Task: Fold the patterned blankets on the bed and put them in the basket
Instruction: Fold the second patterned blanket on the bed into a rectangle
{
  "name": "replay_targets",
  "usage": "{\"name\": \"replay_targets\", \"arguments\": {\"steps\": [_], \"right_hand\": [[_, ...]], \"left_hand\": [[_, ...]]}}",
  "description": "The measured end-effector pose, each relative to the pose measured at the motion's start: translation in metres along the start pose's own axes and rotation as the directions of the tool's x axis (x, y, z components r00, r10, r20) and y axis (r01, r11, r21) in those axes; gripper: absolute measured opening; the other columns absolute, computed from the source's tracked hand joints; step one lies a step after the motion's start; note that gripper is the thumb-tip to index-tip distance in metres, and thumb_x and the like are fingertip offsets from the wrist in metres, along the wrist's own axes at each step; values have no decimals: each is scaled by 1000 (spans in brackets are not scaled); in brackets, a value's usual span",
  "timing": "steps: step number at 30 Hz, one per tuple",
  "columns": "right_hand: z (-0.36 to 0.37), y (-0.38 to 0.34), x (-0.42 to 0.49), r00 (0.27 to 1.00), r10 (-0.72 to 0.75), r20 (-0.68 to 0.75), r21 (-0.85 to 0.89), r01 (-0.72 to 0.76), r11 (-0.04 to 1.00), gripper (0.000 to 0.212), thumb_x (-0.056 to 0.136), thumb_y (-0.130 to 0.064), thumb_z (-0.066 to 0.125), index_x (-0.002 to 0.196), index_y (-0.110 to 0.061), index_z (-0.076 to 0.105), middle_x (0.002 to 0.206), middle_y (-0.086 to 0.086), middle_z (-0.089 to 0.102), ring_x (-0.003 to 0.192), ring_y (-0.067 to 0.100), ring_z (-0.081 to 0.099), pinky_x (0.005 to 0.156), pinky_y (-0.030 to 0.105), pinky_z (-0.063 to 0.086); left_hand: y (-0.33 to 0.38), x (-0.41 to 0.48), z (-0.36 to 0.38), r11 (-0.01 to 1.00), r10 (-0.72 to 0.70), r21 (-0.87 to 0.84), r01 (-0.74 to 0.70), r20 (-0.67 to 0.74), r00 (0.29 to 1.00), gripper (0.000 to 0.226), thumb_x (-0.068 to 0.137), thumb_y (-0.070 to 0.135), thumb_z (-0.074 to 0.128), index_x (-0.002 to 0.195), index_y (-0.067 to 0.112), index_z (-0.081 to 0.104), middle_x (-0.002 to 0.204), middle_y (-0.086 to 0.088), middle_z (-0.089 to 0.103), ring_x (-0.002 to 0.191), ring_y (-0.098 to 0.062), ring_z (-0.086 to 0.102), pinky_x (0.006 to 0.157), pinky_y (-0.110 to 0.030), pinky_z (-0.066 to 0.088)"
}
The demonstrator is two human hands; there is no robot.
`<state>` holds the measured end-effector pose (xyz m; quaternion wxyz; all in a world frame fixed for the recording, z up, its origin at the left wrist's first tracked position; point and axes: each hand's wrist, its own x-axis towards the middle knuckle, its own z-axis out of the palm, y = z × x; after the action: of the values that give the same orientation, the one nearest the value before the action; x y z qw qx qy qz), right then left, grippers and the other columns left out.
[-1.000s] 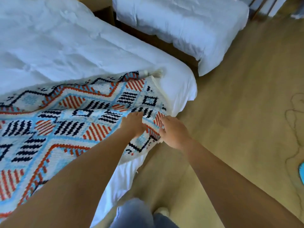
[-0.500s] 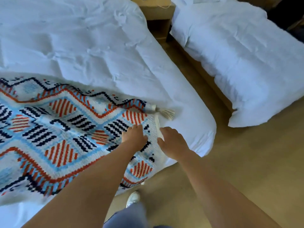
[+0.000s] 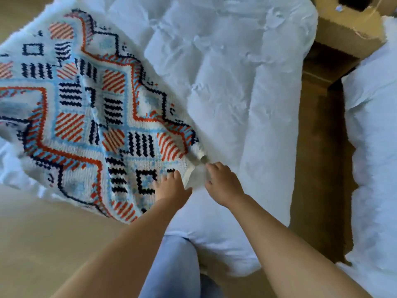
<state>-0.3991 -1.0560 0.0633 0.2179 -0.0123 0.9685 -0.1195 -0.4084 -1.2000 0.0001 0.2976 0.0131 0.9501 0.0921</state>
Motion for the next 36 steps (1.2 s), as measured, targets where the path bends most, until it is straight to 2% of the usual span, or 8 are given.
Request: {"name": "replay_targets", "arguments": {"steps": [5, 9, 16, 18, 20, 23, 28, 36], "right_hand": [[3, 39, 53, 987, -126, 98, -115, 137, 984, 33, 90, -14, 44, 122, -10, 43, 124, 11, 47, 109, 32, 47, 82, 36, 40], [14, 54, 101, 957, -244, 159, -183, 272, 945, 45, 92, -17, 43, 135, -11, 33, 134, 10, 41, 116, 29, 42, 85, 37, 41], [37, 67, 157, 909, -350, 228, -152, 388, 909, 67, 90, -22, 53, 144, -15, 14, 140, 11, 33, 116, 30, 42, 79, 37, 44], [45, 71, 173, 894, -366, 258, -108, 403, 909, 66, 90, -19, 54, 144, -17, 17, 142, 10, 32, 118, 31, 42, 83, 38, 44], [49, 77, 189, 885, -388, 257, -98, 423, 901, 49, 89, -11, 49, 136, -14, 34, 136, 10, 40, 112, 32, 46, 79, 36, 42], [38, 85, 214, 879, -421, 223, -66, 444, 893, 21, 86, -3, 44, 104, -4, 55, 114, 17, 53, 97, 35, 53, 68, 32, 36], [-27, 134, 254, 777, -582, 241, -122, 619, 776, 18, 85, -5, 46, 98, 2, 57, 109, 20, 49, 88, 37, 54, 63, 34, 34], [-191, 258, 354, 804, -593, 40, -321, 572, 755, 11, 80, 8, 46, 86, 10, 55, 101, 30, 47, 82, 42, 53, 65, 40, 38]], "left_hand": [[11, 14, 39, 945, -279, -173, 276, 6, 960, 81, 87, 52, 50, 145, 12, 11, 152, -9, 21, 138, -29, 22, 109, -48, 26], [24, 45, 55, 906, -330, -294, 304, -44, 943, 88, 87, 49, 51, 147, 15, -4, 156, -9, 5, 143, -27, 6, 115, -44, 13], [32, 77, 73, 792, -533, -385, 474, -56, 844, 67, 92, 31, 42, 146, 17, 5, 156, -7, 9, 142, -27, 9, 114, -43, 13], [38, 82, 78, 802, -532, -389, 453, -124, 837, 50, 91, 16, 37, 139, 9, 26, 146, -11, 29, 132, -29, 27, 107, -39, 25], [50, 85, 79, 817, -515, -425, 389, -238, 823, 31, 84, 2, 39, 113, 2, 47, 114, -16, 52, 101, -29, 44, 82, -35, 35], [75, 83, 69, 823, -507, -463, 330, -333, 795, 14, 78, -7, 41, 85, 5, 46, 77, -8, 44, 72, -23, 35, 56, -31, 21], [121, 78, 31, 803, -568, -430, 412, -344, 748, 16, 82, 0, 40, 76, 12, 32, 64, 3, 30, 60, -21, 33, 46, -27, 13], [268, 151, -38, 826, -514, -469, 313, -398, 760, 15, 91, 7, 34, 78, 15, 30, 68, 3, 31, 61, -16, 32, 47, -26, 15]]}}
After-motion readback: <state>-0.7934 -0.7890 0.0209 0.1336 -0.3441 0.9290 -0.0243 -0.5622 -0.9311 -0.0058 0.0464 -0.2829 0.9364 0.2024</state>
